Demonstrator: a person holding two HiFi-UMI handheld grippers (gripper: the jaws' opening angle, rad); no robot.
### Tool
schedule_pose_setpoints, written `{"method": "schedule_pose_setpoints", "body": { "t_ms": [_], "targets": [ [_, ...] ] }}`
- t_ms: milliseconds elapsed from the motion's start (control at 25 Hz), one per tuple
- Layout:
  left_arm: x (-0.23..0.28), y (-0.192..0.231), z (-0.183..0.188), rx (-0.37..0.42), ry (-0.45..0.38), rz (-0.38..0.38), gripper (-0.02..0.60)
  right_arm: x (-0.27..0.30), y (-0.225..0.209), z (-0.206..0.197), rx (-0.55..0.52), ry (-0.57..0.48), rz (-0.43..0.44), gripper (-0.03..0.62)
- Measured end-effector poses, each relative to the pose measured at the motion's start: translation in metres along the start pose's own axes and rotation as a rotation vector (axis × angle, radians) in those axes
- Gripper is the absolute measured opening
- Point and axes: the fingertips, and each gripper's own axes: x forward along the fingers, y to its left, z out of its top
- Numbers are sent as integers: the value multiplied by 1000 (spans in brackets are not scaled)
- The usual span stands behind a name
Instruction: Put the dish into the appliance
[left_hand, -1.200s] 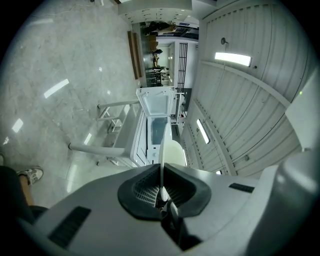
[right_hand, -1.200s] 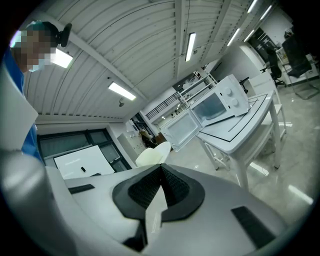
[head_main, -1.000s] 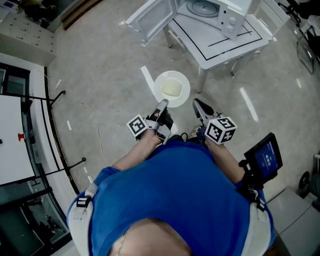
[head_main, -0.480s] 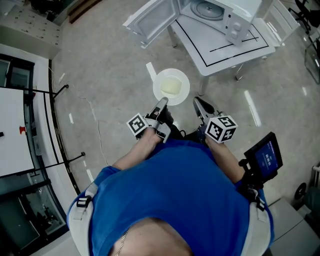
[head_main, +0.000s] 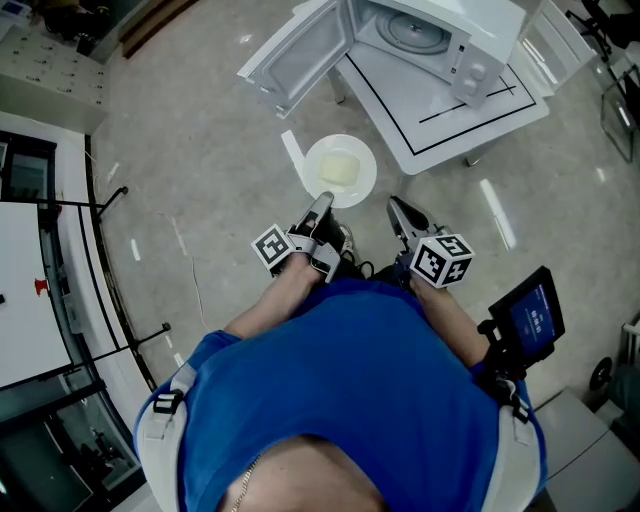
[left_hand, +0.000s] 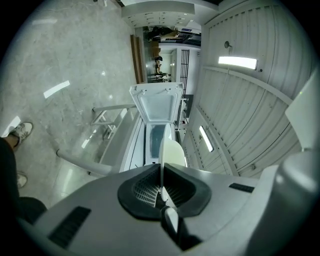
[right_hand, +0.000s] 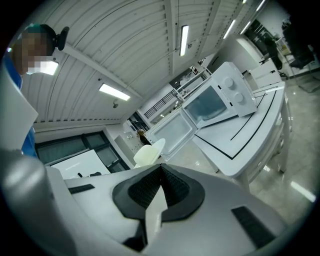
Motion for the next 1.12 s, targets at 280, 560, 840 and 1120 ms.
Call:
{"method": "schedule_pose_setpoints", "body": {
  "t_ms": [280, 560, 840, 1120],
  "targets": [
    [41, -8, 48, 1, 57, -6, 15, 48, -1, 30, -8, -34, -49, 2],
    [80, 0, 88, 1, 129, 12, 15, 91, -11, 52, -13, -72, -112, 2],
    [106, 7, 107, -10, 215, 28, 15, 115, -20, 59, 12, -118, -194, 2],
    [130, 19, 113, -11, 260, 69, 15, 123, -37, 69, 37, -143, -254, 2]
  ]
}}
